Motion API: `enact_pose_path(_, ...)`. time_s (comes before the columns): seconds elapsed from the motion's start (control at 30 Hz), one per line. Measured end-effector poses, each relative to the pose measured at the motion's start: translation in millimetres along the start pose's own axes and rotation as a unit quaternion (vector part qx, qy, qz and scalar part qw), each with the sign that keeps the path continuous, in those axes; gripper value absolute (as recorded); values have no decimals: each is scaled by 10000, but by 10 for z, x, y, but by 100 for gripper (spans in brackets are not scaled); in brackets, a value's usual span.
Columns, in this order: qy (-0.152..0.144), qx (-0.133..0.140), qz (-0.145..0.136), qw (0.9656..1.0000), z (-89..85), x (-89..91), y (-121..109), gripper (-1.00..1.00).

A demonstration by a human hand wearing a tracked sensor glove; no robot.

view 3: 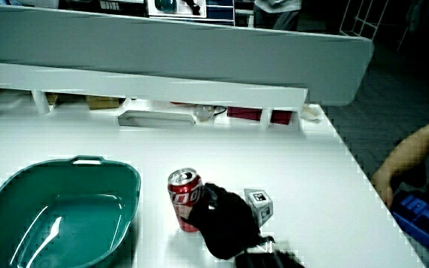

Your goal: Place cola on desk

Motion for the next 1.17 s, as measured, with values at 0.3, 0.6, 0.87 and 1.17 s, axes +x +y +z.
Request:
enact_pose_path(0.3,125,-19,-133,9998,17,40,-46,0)
enact_pose_path(0.6,106,8,-169,9998,92,112,-117,0)
enact_pose_path(0.87,13,57,-275,9996,85,115,-161,-38)
enact_pose_path(1.17,-889,379,-502,9941,162,114,-417,-81)
